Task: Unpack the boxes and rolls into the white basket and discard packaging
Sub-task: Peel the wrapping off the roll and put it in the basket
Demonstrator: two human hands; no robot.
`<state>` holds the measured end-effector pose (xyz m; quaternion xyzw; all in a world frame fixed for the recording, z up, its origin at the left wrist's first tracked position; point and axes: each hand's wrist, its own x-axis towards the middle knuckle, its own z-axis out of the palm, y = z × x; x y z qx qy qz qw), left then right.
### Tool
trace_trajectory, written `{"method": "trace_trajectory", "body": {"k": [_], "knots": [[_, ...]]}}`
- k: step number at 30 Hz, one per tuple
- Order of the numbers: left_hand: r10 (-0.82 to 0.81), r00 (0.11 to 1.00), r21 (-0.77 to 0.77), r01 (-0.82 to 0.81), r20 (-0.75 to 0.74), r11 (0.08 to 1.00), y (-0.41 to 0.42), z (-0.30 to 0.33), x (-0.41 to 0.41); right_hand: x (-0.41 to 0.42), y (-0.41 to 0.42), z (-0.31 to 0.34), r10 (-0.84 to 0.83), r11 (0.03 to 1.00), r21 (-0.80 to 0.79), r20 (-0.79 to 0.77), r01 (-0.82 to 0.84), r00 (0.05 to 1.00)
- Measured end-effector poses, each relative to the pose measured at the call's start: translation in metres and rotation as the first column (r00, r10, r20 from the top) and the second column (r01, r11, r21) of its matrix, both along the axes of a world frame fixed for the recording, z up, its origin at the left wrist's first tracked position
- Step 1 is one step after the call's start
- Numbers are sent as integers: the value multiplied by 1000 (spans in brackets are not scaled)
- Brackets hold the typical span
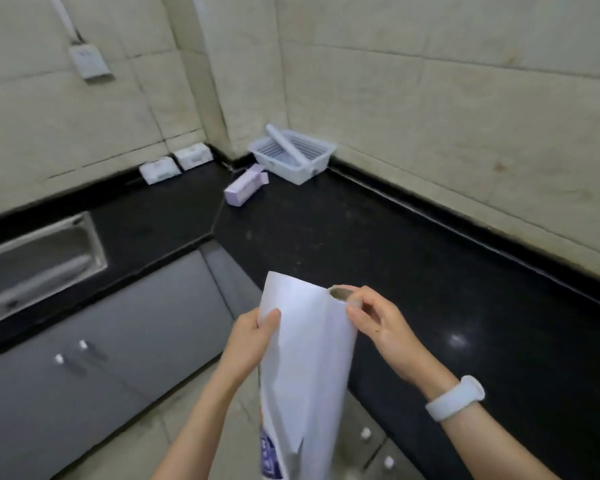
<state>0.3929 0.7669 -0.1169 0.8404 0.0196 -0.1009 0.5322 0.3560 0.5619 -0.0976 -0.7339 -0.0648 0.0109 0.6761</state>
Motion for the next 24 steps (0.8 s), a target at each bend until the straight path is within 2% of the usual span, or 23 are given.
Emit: {"method": "trace_trajectory", "body": {"k": [3,6,9,11,13,18,19,21,24], "knots": [[299,953,-19,-298,43,954,76,-5,41,55,58,8,16,991,-131,80,-6,997],[504,860,89,-510,80,856,149,-8,78,110,105,17,-114,965,-213,180,152,977],[568,823,260,-553,24,791,204,-13,109,159,136,22,-343,873,-281,227,399,911],[569,822,364,-525,-16,769,229,-15,130,191,150,20,-448,808,-331,193,488,873],[564,822,372,-502,-73,780,248,-20,160,222,160,14,-531,770,-341,123,539,838],[542,833,123,-529,-110,839,265,-30,247,300,170,-15,-737,675,-179,-149,715,659],[537,836,129,-524,-110,842,265,-30,268,318,171,-19,-747,656,-96,-229,749,624],[507,857,246,-473,-95,846,263,-31,311,357,172,-27,-711,599,96,-392,795,584],[432,900,404,-374,-60,835,256,-31,382,418,171,-37,-579,555,286,-541,781,610]]}}
